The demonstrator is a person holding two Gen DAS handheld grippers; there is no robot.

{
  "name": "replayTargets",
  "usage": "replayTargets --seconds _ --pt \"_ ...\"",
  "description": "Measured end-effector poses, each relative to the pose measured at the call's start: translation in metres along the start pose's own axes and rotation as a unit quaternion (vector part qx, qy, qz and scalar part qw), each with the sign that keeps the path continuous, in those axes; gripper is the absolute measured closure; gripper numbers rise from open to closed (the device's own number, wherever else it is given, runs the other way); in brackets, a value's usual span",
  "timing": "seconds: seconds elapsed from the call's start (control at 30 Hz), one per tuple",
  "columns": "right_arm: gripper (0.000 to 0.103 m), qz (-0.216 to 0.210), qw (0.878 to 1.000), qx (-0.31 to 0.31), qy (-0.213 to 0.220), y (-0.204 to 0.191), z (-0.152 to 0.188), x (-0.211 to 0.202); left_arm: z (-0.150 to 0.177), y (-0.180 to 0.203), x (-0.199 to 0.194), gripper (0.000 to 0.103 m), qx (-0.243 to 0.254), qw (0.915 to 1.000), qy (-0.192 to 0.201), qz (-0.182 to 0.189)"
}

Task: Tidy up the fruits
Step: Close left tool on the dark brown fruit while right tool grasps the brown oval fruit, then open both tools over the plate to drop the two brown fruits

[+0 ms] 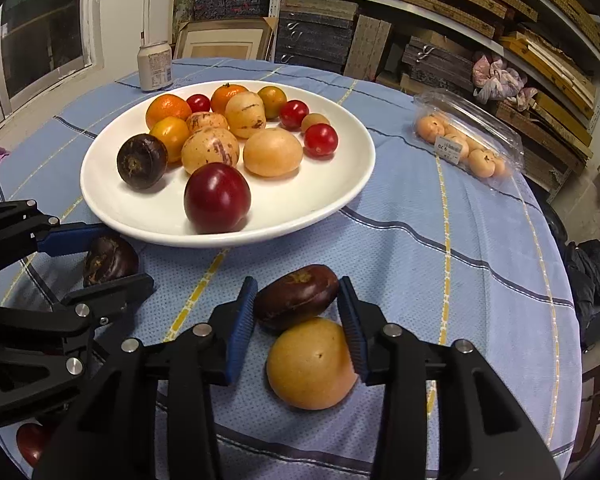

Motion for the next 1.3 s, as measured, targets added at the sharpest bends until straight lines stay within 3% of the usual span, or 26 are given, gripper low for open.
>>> replayTargets --seconds 0.4,0.67,0.87,1.07,1.2,1.3 --pt "0.063 -0.031 0.999 0.025 0.024 0.005 0.006 -0.023 0.003 0.012 -0.029 0.06 0.023 0.9985 0.049 0.008" --pt "0.063 -0.055 0.991 0.083 0.092 0.02 0.017 -0.072 -0.008 -0.015 -0.067 0.06 -0.029 0.9956 0.084 0.031" --pt "0.063 -0.079 0.975 0.145 0.148 0.042 0.017 -0.105 -0.023 -0.049 -0.087 0.06 -0.073 0.9914 0.109 0.009" --pt "0.063 -0.094 0.973 0.147 0.151 0.054 -0.029 -0.104 -0.072 -0.071 -0.083 0.06 -0.09 0.9896 0.108 -0.03" --pt "0.063 -0.099 0.976 0.14 0.134 0.048 -0.068 -0.072 -0.091 -0.078 -0.048 0.06 -0.096 0.9903 0.088 -0.048" --pt "0.063 -0.103 0.98 0.133 0.106 0.036 -0.082 -0.035 -0.089 -0.086 -0.021 0.06 -0.12 0.99 0.065 -0.036"
Point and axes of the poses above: each gripper's, at about its wrist camera, not at the fingertips, and x roughly the way its jaws point, y to its right, z to its underside, the point moved 4 cm from there along x, roughly the way its jaws point, and after that the axes turned 12 degrees about -x, right-handed, at the moved point
